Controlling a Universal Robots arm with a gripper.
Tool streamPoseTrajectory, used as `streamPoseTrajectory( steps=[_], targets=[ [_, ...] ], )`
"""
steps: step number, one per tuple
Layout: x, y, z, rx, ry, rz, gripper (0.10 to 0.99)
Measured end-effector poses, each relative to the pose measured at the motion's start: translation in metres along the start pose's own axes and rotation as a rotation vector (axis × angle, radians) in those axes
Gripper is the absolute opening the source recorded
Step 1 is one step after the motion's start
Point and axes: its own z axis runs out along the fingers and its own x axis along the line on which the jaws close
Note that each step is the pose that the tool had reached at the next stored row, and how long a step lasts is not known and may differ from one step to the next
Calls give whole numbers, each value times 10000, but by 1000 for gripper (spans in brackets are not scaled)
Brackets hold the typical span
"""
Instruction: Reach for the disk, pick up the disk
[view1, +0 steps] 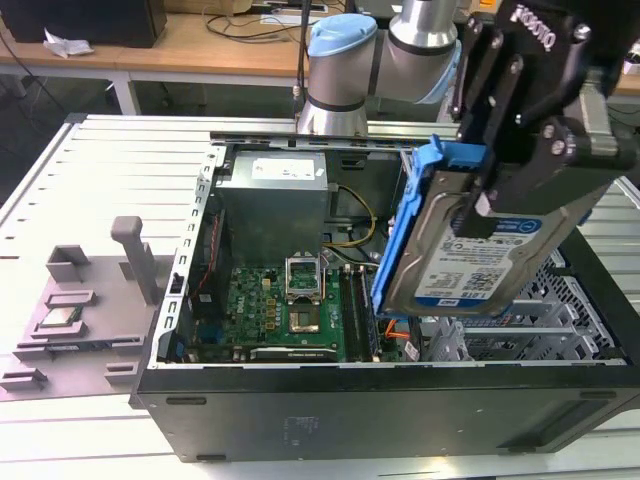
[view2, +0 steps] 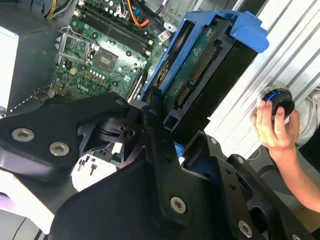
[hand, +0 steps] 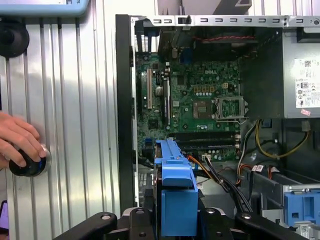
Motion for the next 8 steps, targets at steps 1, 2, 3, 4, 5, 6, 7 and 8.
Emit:
streamPoseTrajectory(
  steps=[1, 2, 3, 4, 5, 6, 7, 8],
  targets=[
    [-1, -25, 0, -5, 0, 0, 369],
    [-3, -50, -1, -9, 1, 1, 369],
    [-4, -73, -1, -13, 0, 1, 369],
    [-7, -135, -1, -22, 1, 1, 369],
    [-9, -179, -2, -29, 1, 1, 369],
    [-11, -220, -2, -34, 1, 2, 369],
    [-13, -259, -3, -40, 2, 1, 369],
    [-14, -289, -3, -43, 2, 1, 369]
  ],
)
